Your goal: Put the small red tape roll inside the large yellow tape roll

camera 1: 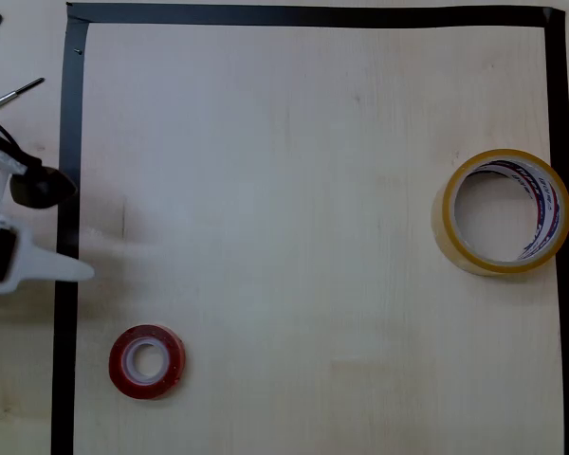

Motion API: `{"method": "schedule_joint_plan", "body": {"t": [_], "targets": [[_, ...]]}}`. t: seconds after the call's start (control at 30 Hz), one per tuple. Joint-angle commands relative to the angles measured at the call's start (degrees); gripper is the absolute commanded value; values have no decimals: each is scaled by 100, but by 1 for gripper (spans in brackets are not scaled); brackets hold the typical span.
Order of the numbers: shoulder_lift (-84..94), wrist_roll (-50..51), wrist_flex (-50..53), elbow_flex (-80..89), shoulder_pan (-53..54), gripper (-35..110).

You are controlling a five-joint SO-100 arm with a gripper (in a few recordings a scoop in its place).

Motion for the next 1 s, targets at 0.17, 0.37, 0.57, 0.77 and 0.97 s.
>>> {"method": "schedule_joint_plan", "body": {"t": [0.17, 0.37, 0.57, 0.77, 0.97], "targets": [[-2496, 220, -1055, -1283, 1072, 0], [-3867, 325, -1450, -1854, 1327, 0], [-5194, 325, -1591, -2522, 1503, 0], [-5695, 325, -1582, -2733, 1503, 2], [-5722, 431, -1556, -2637, 1477, 7]]}}
